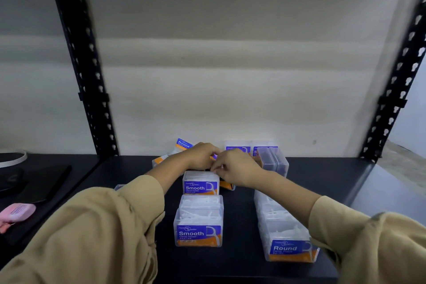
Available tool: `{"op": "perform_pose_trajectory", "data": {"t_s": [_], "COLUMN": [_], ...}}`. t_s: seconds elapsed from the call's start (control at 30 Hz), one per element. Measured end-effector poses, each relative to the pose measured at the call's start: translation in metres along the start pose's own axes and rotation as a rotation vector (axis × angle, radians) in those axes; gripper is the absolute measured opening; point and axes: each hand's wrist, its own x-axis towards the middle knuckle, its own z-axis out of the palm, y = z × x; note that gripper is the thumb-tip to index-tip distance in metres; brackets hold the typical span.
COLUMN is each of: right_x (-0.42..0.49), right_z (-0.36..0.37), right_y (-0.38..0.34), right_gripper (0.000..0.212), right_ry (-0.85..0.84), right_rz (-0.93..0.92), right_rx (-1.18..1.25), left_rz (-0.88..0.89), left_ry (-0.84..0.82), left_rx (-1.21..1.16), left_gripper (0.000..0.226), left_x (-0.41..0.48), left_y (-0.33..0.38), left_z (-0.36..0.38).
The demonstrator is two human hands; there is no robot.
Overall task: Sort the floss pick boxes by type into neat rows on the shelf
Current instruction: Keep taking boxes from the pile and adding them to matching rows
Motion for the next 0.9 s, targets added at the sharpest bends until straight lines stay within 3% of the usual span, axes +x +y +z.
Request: {"op": "perform_pose_trajectory", "data": {"t_s": [0.17,0.4,0.57,0.7,0.9], "right_x": [-0.003,-0.002,0.003,0.009,0.015], "right_z": [0.004,0.008,0.007,0.005,0.003], "right_y": [0.002,0.001,-0.004,-0.008,-0.009], "right_gripper": [0.024,0.033,0.027,0.02,0.043], "right_ry": [-0.084,-0.113,-0.136,-0.224,-0.43], "right_rz": [-0.091,-0.048,-0.065,-0.034,0.07], "right_rx": [0.011,-0.03,-0.014,0.031,0.153], "left_rz": [-0.008,-0.009,0.008,-0.084,-0.211], "left_ry": [-0.093,-0.097,-0.084,-0.103,-0.21], "left_rx": [-0.014,-0.062,-0.014,0.061,0.14], "left_gripper": [0.022,0.024,0.034,0.035,0.043], "left_x": [0.01,0.001,-0.022,-0.043,-0.082], "left_y": [-0.003,-0.026,-0.048,-0.077,-0.108], "left_z": [-0.004,-0.01,-0.021,-0.033,-0.054]}}
